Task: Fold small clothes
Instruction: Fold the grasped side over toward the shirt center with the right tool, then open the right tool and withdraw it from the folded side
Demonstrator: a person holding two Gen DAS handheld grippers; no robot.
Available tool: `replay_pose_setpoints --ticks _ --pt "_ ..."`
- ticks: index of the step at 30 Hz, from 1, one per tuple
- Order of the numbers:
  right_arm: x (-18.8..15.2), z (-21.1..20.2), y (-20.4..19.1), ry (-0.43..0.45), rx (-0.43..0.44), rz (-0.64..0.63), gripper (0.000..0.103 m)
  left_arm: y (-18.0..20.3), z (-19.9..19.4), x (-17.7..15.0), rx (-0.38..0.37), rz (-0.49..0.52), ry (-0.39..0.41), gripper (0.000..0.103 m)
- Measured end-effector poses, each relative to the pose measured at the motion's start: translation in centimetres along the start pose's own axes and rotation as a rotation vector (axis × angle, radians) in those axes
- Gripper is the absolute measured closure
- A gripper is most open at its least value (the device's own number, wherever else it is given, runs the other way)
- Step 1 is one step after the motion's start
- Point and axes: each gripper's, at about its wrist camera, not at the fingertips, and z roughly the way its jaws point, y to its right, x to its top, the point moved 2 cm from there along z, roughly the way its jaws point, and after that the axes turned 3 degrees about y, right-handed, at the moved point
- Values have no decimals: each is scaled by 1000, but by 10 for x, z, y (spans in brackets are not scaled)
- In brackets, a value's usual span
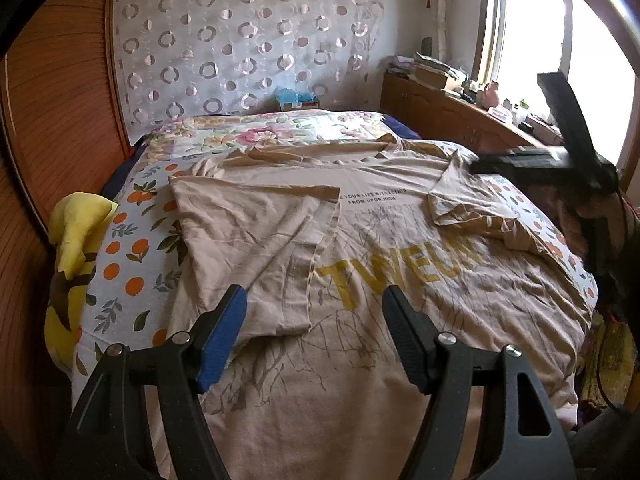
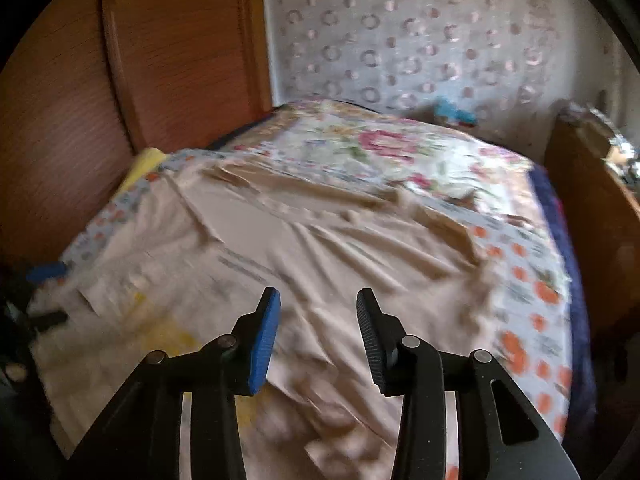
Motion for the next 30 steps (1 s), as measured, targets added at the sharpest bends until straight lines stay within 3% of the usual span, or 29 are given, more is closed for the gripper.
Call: replay_pose_setpoints --ticks 7,17,19,22,25,30 --pt "-47 -15 -7 -58 -12 3 62 7 1 -2 -13 3 -2 32" --pt "-72 -23 14 -110 2 73 62 12 1 -4 -17 10 -6 32" --pt "-72 -23 13 -106 33 76 62 12 2 -3 -16 10 -5 32" --pt "-73 -29 6 -96 85 49 71 12 2 -4 -14 11 -10 32" --pt "-82 -33 1 -122 141 28 71 11 2 -5 -12 10 -10 32" --pt "-102 -45 -5 -146 138 21 71 7 4 -7 -7 -4 -9 32"
